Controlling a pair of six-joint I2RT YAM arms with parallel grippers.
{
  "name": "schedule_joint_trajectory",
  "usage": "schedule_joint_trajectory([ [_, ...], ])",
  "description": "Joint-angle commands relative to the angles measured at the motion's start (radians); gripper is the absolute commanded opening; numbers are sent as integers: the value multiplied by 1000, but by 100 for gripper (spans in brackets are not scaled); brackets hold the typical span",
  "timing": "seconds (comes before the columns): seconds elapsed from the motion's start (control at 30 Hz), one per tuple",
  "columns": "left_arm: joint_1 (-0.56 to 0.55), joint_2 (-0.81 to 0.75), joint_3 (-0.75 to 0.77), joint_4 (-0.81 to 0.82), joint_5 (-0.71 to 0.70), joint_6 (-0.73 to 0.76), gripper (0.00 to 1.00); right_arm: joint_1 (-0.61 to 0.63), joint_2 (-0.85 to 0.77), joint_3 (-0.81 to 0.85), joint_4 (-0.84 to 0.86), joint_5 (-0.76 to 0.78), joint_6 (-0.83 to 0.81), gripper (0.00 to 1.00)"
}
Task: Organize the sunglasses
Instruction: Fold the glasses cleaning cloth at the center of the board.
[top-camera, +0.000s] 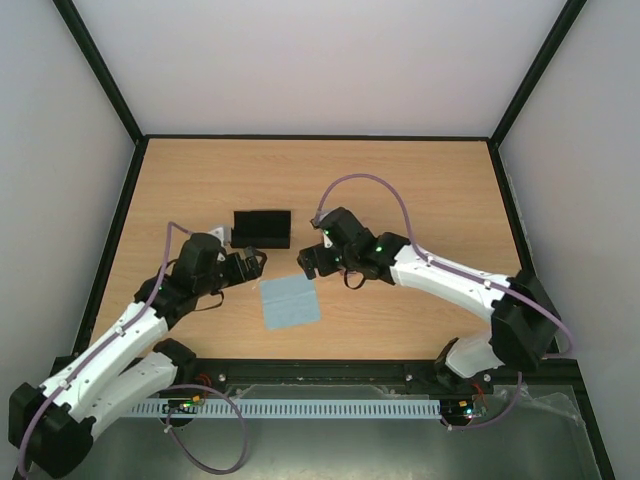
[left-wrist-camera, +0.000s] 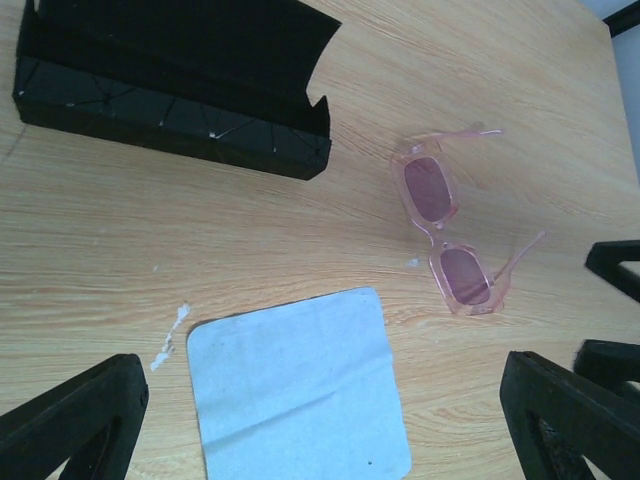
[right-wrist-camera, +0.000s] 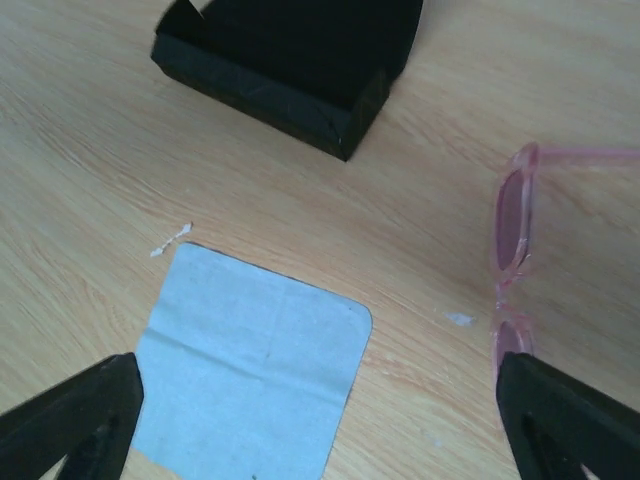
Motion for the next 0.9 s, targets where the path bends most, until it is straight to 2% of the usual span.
schedule_joint_trajectory([
  [0.0, -57, 48, 74, -23, -102, 11, 99, -7, -61, 19, -36, 68, 27, 99],
  [0.17, -116, 124, 164, -79, -127, 44, 99, -31, -109, 120, -134, 178, 138, 99],
  [0.3, -131, 161, 184, -107, -135, 39, 99, -32, -170, 111, -93, 226, 89, 99],
  [0.47, -170, 209, 166, -130, -189, -6, 99, -39, -143, 118, -87, 174, -6, 99],
  [0.63, -216, 236, 134, -99, -252, -38, 99, -39, -142, -26, 26, 138, 69, 99],
  [0.87, -232, 241, 79, -24, -217, -106, 99, -39, -56, -32, -77, 38, 102, 99],
])
